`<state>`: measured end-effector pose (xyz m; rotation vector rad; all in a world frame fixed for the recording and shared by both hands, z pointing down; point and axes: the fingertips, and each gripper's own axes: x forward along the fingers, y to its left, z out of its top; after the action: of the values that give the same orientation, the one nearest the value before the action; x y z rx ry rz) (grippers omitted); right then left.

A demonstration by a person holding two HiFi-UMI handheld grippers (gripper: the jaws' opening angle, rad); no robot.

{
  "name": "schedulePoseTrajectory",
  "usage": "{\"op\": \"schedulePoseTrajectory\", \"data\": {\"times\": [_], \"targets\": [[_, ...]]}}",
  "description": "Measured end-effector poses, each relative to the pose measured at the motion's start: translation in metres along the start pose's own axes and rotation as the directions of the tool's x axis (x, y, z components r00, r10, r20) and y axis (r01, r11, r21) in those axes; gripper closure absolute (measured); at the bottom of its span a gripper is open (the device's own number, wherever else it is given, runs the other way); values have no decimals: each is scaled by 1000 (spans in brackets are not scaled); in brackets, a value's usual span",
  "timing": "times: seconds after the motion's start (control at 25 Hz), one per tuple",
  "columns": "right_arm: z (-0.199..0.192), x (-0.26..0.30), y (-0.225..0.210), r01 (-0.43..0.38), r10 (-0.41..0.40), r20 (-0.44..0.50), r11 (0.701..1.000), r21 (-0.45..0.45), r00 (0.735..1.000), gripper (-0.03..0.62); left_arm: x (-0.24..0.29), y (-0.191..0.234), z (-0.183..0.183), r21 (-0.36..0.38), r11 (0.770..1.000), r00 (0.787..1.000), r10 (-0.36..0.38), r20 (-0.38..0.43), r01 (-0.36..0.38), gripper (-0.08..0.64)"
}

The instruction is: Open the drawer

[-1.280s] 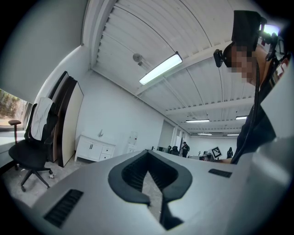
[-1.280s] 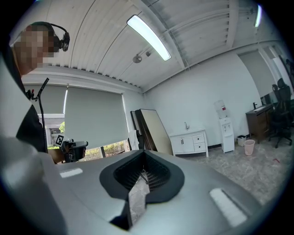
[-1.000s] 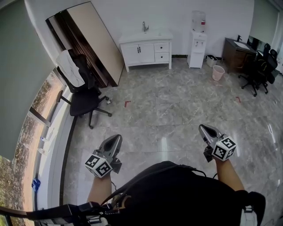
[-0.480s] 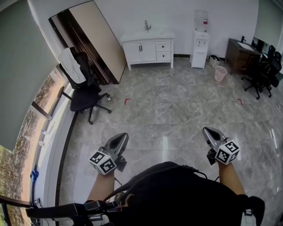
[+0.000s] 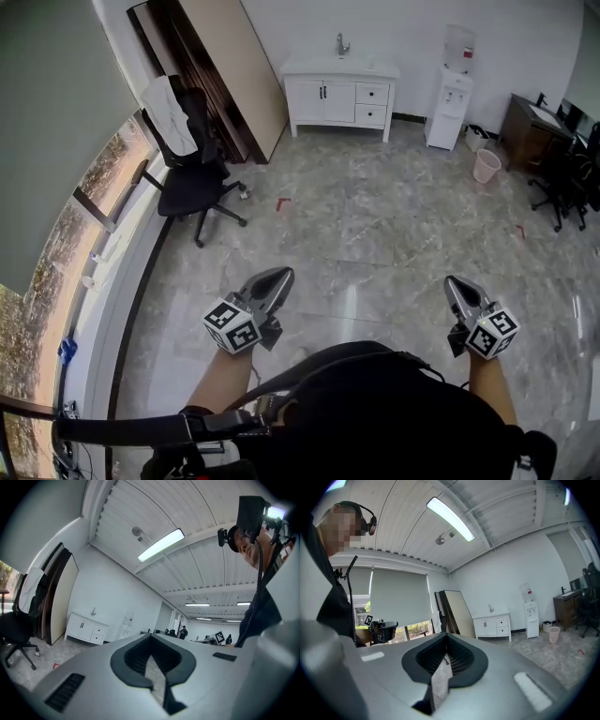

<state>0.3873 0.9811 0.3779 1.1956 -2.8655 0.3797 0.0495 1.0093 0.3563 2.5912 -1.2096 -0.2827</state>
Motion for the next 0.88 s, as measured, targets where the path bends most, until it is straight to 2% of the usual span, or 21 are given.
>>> {"op": "schedulePoseTrajectory", "data": {"times": [0.24, 0.4, 0.56, 0.72, 0.88], "targets": [[20, 81, 27, 29, -28, 31, 999, -16, 999, 589, -8, 83, 39, 22, 999, 999, -35, -4, 35, 566], [35, 147, 46, 34, -33, 61, 999, -20, 998, 589, -19, 147, 69, 49, 998, 999, -36, -11, 36, 566], [35, 208, 66, 23, -21, 70, 1000, -18, 997, 589, -31, 205, 84, 50, 998, 999, -32, -21, 33, 566], [32, 257, 82, -4, 5, 52, 1000, -15, 999, 589, -39, 247, 93, 40, 999, 1000, -18, -23, 19, 566], [36, 283, 76, -12, 13, 32, 1000, -15, 999, 589, -36, 268, 92, 14, 1000, 999, -8, -31, 8, 566]]}}
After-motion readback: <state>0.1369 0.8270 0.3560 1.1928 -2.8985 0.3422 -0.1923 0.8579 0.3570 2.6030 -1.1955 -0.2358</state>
